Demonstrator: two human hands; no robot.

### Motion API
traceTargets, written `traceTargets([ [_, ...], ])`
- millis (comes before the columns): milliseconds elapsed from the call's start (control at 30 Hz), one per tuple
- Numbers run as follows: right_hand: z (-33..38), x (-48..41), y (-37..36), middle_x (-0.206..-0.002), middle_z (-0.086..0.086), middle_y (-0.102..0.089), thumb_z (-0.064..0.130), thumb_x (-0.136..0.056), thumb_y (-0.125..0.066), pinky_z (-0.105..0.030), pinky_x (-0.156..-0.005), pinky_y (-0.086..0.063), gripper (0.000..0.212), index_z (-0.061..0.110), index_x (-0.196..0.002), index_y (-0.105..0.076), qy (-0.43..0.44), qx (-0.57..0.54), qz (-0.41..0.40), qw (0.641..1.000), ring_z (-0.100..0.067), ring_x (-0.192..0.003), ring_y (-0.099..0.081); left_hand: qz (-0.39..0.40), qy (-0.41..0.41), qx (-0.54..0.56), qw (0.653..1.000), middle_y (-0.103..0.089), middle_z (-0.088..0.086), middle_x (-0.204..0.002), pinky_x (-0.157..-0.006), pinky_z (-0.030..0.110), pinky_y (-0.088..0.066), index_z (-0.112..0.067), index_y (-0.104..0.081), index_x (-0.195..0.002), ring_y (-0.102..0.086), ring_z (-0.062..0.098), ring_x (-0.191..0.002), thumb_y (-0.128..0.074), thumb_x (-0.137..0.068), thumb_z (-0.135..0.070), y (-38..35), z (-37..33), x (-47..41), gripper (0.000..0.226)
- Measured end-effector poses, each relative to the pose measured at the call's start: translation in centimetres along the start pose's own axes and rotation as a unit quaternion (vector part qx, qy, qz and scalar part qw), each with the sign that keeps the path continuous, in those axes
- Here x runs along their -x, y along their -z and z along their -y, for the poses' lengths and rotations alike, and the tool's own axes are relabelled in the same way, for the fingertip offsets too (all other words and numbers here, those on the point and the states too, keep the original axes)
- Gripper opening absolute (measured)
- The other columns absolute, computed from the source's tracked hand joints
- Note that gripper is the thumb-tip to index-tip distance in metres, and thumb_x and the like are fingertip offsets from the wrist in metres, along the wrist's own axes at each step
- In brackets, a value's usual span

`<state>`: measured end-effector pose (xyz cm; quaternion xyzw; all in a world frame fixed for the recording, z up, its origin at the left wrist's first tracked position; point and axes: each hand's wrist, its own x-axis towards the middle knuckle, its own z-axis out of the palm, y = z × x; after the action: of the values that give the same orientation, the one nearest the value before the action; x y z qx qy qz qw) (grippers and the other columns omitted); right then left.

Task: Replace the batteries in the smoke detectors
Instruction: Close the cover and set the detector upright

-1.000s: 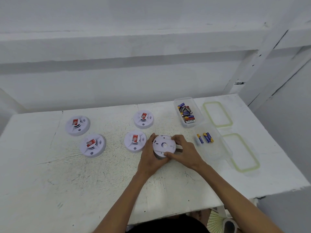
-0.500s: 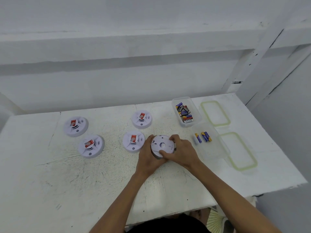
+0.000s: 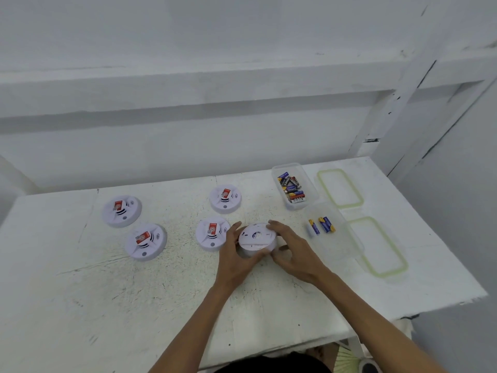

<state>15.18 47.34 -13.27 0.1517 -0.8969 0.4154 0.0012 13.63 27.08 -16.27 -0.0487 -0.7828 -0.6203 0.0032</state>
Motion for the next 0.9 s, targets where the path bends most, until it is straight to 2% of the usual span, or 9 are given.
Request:
traceTargets([
  [67, -0.3, 0.1, -0.3, -0.152, 0.012, -0.041, 0.031, -0.096, -0.062, -0.018, -0.090, -0.053, 0.049, 0.027, -0.142, -0.046, 0.001, -0.016, -0.030, 0.999, -0.002, -0.132, -0.047, -0.002, -0.001, 0.014, 1.000, -0.061, -0.012, -0.133, -0.096, 0.020, -0.052, -0.018, -0.045, -0.143, -0.058, 0.002, -0.122, -0.079, -0.075, -0.056, 0.2, -0.4, 0.1, 0.085],
  [133, -0.3, 0.1, -0.6, -0.141, 0.011, -0.055, 0.031, -0.096, -0.061, -0.018, -0.084, -0.055, 0.042, 0.029, -0.137, -0.051, -0.035, -0.062, -0.072, 0.995, -0.003, -0.121, -0.057, 0.012, -0.020, -0.003, 1.000, -0.062, -0.006, -0.133, -0.098, 0.030, -0.054, -0.014, -0.048, -0.141, -0.060, 0.008, -0.122, -0.067, -0.085, -0.053, 0.3, -0.5, 0.3, 0.071],
  [267, 0.3, -0.4, -1.1, -0.115, 0.011, -0.068, 0.050, -0.094, -0.055, -0.028, -0.068, -0.060, 0.042, 0.024, -0.127, -0.060, -0.106, -0.126, -0.143, 0.976, -0.008, -0.100, -0.066, 0.034, -0.056, -0.031, 0.997, -0.065, -0.002, -0.129, -0.096, 0.042, -0.056, -0.012, -0.052, -0.139, -0.063, 0.017, -0.118, -0.068, -0.089, -0.023, 0.2, -0.3, 0.4, 0.054],
  [400, 1.4, -1.2, -2.0, -0.094, 0.006, -0.072, 0.050, -0.096, -0.051, -0.031, -0.059, -0.058, 0.038, 0.018, -0.112, -0.064, -0.163, -0.173, -0.144, 0.961, -0.015, -0.068, -0.068, 0.029, -0.064, -0.047, 0.996, -0.059, -0.016, -0.137, -0.101, 0.032, -0.054, -0.023, -0.044, -0.147, -0.058, 0.013, -0.128, -0.076, -0.088, -0.014, -0.2, -0.2, 0.0, 0.068],
  [500, 1.9, -1.6, -2.6, -0.088, 0.002, -0.074, 0.047, -0.099, -0.048, -0.030, -0.059, -0.059, 0.037, 0.014, -0.110, -0.063, -0.188, -0.196, -0.146, 0.951, -0.015, -0.062, -0.070, 0.028, -0.041, -0.063, 0.997, -0.051, -0.004, -0.151, -0.109, 0.039, -0.049, -0.019, -0.033, -0.156, -0.049, 0.013, -0.138, -0.074, -0.091, -0.024, -0.5, 0.7, -0.3, 0.077],
  [567, 1.9, -1.7, -3.0, -0.092, 0.000, -0.074, 0.042, -0.101, -0.048, -0.035, -0.062, -0.061, 0.034, 0.013, -0.112, -0.063, -0.199, -0.223, -0.140, 0.944, -0.018, -0.070, -0.073, 0.020, -0.011, -0.065, 0.998, -0.044, -0.002, -0.157, -0.114, 0.035, -0.044, -0.020, -0.026, -0.159, -0.043, 0.011, -0.142, -0.074, -0.092, -0.024, -0.6, 0.8, -0.4, 0.083],
  [700, 1.4, -1.5, -3.5, -0.093, -0.002, -0.074, 0.035, -0.104, -0.047, -0.036, -0.065, -0.061, 0.029, 0.014, -0.114, -0.063, -0.224, -0.265, -0.128, 0.929, -0.023, -0.073, -0.073, 0.019, 0.004, -0.059, 0.998, -0.037, -0.006, -0.161, -0.111, 0.009, -0.032, -0.024, -0.021, -0.161, -0.035, 0.007, -0.148, -0.074, -0.091, -0.027, -0.8, 0.8, -0.5, 0.088],
  [833, 1.1, -1.4, -4.0, -0.091, -0.006, -0.073, 0.037, -0.103, -0.049, -0.035, -0.066, -0.061, 0.030, 0.012, -0.109, -0.064, -0.245, -0.270, -0.133, 0.922, -0.022, -0.071, -0.072, 0.015, -0.005, -0.070, 0.997, -0.033, -0.012, -0.159, -0.109, 0.001, -0.025, -0.024, -0.023, -0.159, -0.025, -0.016, -0.143, -0.072, -0.086, -0.037, -1.0, 1.2, -0.7, 0.088],
  [900, 1.1, -1.4, -4.0, -0.089, -0.004, -0.074, 0.039, -0.103, -0.048, -0.034, -0.067, -0.062, 0.032, 0.012, -0.105, -0.065, -0.250, -0.259, -0.130, 0.924, -0.021, -0.070, -0.073, 0.014, -0.008, -0.076, 0.997, -0.033, -0.013, -0.158, -0.108, 0.000, -0.025, -0.021, -0.024, -0.158, -0.023, -0.020, -0.141, -0.072, -0.086, -0.037, -1.0, 1.3, -0.8, 0.088],
])
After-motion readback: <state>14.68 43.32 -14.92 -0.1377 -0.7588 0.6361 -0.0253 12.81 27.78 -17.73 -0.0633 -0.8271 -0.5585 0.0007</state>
